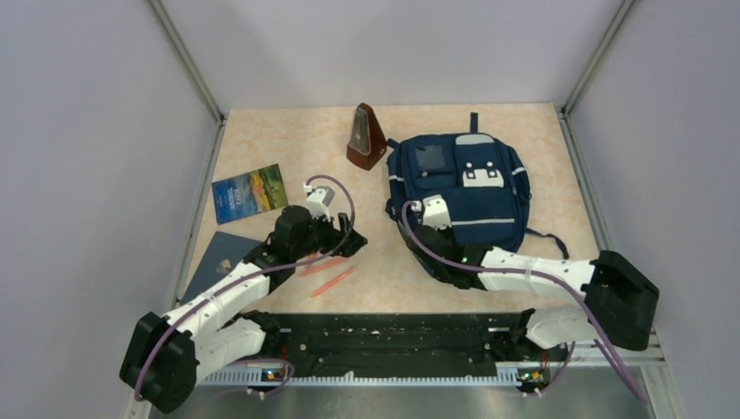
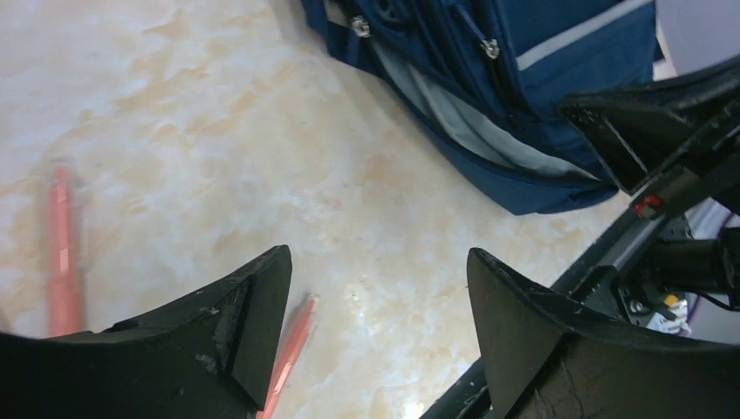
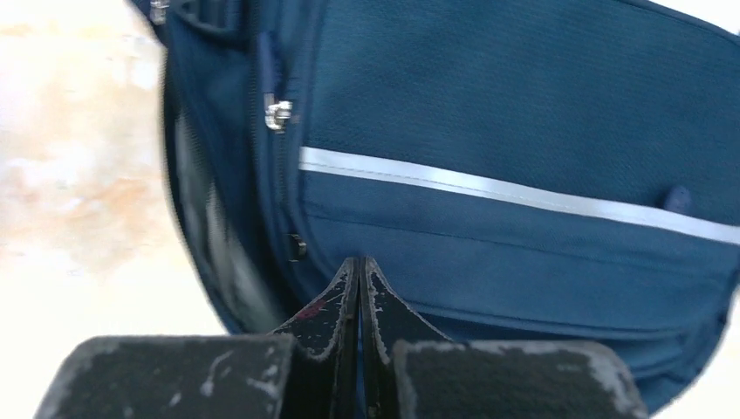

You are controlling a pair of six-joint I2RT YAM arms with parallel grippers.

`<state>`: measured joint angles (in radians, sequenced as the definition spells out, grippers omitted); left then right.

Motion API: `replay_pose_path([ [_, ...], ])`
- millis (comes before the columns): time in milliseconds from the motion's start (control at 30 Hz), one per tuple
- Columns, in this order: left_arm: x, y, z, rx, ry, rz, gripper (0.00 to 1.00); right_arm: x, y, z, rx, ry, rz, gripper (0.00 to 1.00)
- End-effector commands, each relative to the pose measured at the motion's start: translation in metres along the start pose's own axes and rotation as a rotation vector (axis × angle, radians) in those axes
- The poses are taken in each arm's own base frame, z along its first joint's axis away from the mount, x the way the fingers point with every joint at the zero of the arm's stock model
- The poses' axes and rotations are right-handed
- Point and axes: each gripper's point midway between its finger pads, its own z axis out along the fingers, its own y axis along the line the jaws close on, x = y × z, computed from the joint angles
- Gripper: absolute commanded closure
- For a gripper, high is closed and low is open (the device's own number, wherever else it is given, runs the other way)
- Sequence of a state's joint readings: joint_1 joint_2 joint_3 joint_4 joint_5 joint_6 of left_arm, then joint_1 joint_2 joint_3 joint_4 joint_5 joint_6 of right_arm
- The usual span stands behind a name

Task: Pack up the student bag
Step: Adjust the student bag at the center of the board.

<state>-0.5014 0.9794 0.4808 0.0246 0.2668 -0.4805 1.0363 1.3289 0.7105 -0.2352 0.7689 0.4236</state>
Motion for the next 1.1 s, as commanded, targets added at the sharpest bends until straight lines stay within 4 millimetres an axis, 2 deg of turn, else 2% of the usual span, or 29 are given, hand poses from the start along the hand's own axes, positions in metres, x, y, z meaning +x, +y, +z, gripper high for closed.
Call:
replay_pose_path([
  [0, -0.008, -0.037, 0.010, 0.152, -0.046, 0.068, 0.22, 0.004, -0.046, -0.011, 0.159, -0.004, 0.020, 1.00],
  [33, -0.006, -0.042, 0.012, 0.169, -0.044, 0.074, 0.22, 0.003, -0.046, -0.013, 0.151, -0.005, 0.029, 0.97],
  [67, -0.004, -0.045, 0.014, 0.179, -0.039, 0.074, 0.22, 0.000, -0.042, -0.015, 0.124, -0.009, 0.033, 0.89],
  [133, 0.000, -0.047, 0.018, 0.192, -0.036, 0.066, 0.22, -0.010, -0.027, -0.019, 0.020, -0.025, 0.032, 0.56],
  [167, 0.002, -0.048, 0.019, 0.201, -0.037, 0.060, 0.22, -0.016, -0.015, -0.023, -0.050, -0.038, 0.025, 0.47],
  [267, 0.003, -0.052, 0.022, 0.234, -0.048, 0.036, 0.22, -0.036, 0.012, -0.035, -0.178, -0.092, 0.029, 0.36],
  [367, 0.002, -0.053, 0.025, 0.247, -0.069, 0.013, 0.22, -0.048, 0.036, -0.036, -0.247, -0.110, 0.028, 0.34],
  [467, 0.000, -0.052, 0.026, 0.239, -0.090, -0.023, 0.22, -0.043, 0.052, -0.021, -0.245, -0.080, -0.029, 0.32],
  [633, -0.004, -0.048, 0.024, 0.216, -0.119, -0.046, 0.22, -0.028, 0.062, 0.013, -0.142, -0.032, -0.148, 0.25],
  [733, -0.004, -0.036, 0.023, 0.142, -0.122, -0.071, 0.21, -0.021, 0.070, 0.027, -0.117, -0.018, -0.185, 0.25],
  [867, -0.002, -0.023, 0.019, 0.077, -0.133, -0.067, 0.21, -0.009, 0.067, 0.041, -0.041, 0.012, -0.217, 0.25],
  [933, -0.001, -0.019, 0.018, 0.063, -0.137, -0.067, 0.20, -0.003, 0.059, 0.045, 0.017, 0.018, -0.220, 0.27],
  [1067, 0.003, -0.016, 0.017, 0.052, -0.129, -0.065, 0.20, 0.003, 0.039, 0.045, 0.117, 0.020, -0.209, 0.52],
])
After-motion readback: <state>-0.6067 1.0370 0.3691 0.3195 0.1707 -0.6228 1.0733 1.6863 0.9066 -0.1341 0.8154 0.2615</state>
